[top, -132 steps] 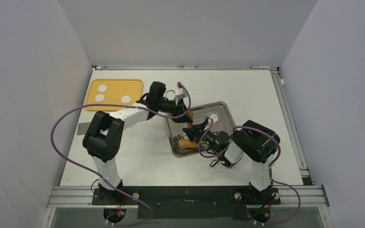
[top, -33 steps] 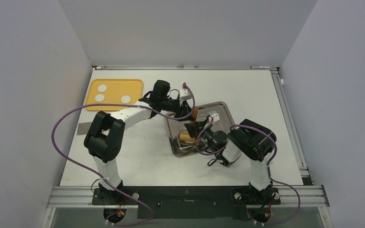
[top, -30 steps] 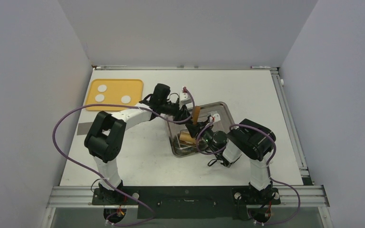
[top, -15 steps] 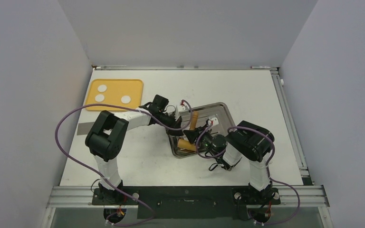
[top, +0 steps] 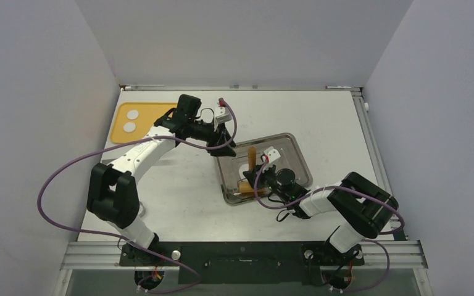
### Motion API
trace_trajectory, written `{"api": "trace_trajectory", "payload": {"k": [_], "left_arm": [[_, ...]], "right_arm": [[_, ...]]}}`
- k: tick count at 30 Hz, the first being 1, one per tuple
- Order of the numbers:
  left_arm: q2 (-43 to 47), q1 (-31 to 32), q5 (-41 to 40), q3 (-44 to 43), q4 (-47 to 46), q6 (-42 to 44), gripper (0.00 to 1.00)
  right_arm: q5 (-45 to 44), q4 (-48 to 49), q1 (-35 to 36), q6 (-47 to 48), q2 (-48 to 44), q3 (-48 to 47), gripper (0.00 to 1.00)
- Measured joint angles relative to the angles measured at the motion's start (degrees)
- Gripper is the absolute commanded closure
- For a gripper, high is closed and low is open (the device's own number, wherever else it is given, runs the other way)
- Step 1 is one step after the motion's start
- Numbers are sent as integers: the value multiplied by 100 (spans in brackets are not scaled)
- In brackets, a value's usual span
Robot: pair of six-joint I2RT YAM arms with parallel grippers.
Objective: Roll out the dumpling wrappers from the dough
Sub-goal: Flatten out the dough on the work surface.
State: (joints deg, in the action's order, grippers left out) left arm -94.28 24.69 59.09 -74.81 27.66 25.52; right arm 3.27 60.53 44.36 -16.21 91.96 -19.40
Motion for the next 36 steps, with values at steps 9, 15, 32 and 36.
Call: {"api": "trace_trajectory", "payload": {"k": [9, 15, 32, 36], "left_arm": [[162, -142, 599, -304, 236, -236, 41], [284, -2, 835, -326, 247, -374, 41], [326, 448, 363, -457, -990, -1191, 49], [297, 448, 358, -382, -1300, -1342, 49]], "right_arm": [[629, -483, -7, 522, -855, -286, 92], [938, -334, -83, 549, -905, -496, 92], [1377, 315, -37, 511, -861, -734, 92], [1381, 323, -48, 503, -861, -752, 92]]}}
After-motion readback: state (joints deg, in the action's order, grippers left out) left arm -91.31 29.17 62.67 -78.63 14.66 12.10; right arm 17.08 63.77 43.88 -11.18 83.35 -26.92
